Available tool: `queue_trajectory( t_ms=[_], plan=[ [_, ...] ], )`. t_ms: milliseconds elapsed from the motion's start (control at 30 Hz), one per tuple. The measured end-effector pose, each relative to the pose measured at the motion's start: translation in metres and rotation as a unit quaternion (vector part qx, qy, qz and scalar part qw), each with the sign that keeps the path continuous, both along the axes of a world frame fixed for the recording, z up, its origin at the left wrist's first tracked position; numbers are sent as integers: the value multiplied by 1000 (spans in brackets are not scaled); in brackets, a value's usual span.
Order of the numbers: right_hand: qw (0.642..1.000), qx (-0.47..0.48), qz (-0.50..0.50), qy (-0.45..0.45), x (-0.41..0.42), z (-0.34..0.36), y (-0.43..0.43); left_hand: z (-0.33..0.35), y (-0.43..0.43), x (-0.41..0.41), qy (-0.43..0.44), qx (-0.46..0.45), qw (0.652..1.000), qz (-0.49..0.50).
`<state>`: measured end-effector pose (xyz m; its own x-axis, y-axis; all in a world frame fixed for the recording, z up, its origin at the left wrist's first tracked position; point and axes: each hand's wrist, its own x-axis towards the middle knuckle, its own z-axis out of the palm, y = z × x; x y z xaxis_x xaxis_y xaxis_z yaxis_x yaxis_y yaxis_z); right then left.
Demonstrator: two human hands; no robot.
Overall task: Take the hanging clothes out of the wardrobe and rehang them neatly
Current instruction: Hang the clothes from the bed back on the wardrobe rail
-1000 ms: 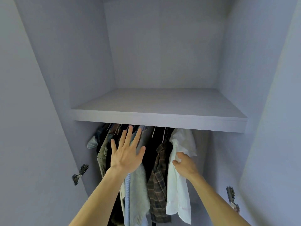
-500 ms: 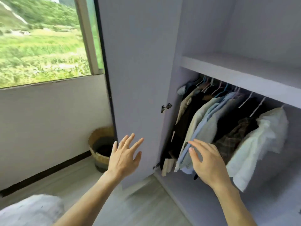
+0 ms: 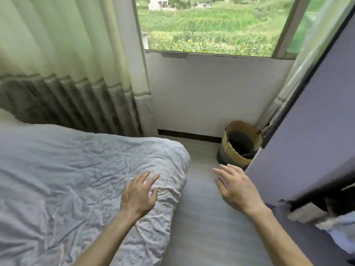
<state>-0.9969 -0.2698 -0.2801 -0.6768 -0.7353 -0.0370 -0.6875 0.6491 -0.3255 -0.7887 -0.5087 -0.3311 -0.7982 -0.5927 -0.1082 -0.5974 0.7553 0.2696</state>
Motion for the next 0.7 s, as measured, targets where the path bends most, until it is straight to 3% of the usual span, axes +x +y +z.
queue_trajectory(
  t_ms=[167,333,433,700],
  plan=[
    [984,18,178,10,55,8,-66,-5,6,130,1,11,979,202],
    [941,-18,338,-4,126,-2,-104,-12,64,254,8,38,918,395],
    [927,-28,373,-17,160,-16,-111,-18,95,302,29,39,882,468],
    [818,47,571,-54,294,-57,-99,-49,225,413,-13,67,771,633]
  ],
)
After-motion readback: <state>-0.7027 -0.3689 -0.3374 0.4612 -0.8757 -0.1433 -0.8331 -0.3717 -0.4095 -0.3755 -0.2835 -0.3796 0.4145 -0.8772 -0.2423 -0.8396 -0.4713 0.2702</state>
